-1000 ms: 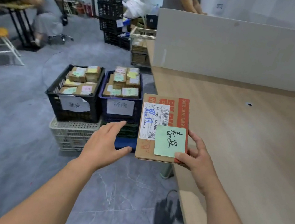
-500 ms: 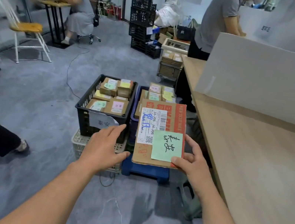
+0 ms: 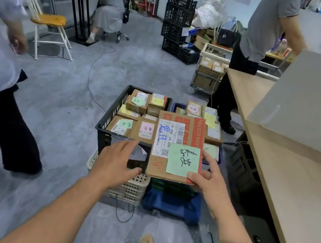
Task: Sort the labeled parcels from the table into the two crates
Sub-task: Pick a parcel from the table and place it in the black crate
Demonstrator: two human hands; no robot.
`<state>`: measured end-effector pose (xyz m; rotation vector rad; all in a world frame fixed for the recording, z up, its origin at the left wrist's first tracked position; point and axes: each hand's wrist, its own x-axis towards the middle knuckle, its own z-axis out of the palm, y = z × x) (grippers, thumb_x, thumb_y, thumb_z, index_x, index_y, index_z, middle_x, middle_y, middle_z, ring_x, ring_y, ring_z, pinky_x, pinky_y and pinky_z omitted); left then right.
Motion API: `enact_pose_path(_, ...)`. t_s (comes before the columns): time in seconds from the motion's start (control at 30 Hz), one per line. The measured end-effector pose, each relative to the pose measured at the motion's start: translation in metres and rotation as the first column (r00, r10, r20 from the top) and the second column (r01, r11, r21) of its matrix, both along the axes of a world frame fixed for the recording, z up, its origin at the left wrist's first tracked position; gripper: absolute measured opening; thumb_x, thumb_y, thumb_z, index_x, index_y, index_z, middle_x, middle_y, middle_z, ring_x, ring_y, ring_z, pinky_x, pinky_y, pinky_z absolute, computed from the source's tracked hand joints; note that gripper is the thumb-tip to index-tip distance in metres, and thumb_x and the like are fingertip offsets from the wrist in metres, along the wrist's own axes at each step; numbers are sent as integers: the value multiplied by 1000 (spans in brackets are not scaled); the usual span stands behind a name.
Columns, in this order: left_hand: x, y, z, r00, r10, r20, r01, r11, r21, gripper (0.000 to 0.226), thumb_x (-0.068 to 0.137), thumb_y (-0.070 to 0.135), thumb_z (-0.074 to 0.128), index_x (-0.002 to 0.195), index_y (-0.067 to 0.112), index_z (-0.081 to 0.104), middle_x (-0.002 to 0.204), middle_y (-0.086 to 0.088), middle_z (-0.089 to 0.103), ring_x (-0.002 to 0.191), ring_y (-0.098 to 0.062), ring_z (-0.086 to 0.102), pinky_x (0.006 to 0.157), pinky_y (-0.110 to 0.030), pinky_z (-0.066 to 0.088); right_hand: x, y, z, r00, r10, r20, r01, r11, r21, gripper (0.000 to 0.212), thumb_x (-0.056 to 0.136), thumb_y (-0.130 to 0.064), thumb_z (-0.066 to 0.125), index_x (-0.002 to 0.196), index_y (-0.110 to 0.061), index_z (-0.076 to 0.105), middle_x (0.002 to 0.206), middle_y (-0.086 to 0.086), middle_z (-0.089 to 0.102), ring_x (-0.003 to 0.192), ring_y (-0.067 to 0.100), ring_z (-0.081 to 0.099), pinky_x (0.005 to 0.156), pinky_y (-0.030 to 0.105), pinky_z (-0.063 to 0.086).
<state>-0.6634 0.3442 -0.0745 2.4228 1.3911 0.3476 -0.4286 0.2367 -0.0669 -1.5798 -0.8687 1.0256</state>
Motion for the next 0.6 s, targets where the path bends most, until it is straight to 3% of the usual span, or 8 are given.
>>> enact_pose_path(0.1,15,46,-1,1000,-13,-20,13,1000,10,81,85,50,59,150,27,17,152,2,30,137,-20,30,111,-37,28,16,52,-7,1000,2,-13,-2,1000,6,73,87,-4,68,143,-36,36,100,2,76,94,19,72,90,39,56)
enact_pose_path(0.27,41,125,8,998,-7,-56,8,1000,19,74,85,49,60,147,28,25,147,3,37,130,-18,37,103,-32,33,41,138,-5,995,23,-96,-24,1000,-4,68,87,1,65,137,-37,38,96,2,76,86,15,73,69,22,56)
enact_pose_path(0.47,53,198,-3,996,10,-90,-11,1000,-3,77,86,46,60,150,25,22,148,1,37,132,-19,36,105,-35,32,54,224,-22,994,84,-64,-88,994,-71,73,86,-1,67,142,-38,37,96,3,76,85,25,74,85,40,58)
enact_pose_path(0.6,40,232,-23,991,0,-136,-7,999,-51,78,87,48,58,151,26,19,152,2,31,136,-18,31,109,-35,28,42,259,-38,991,91,-95,-101,988,-113,71,87,0,67,139,-38,38,97,1,76,80,15,73,67,25,58)
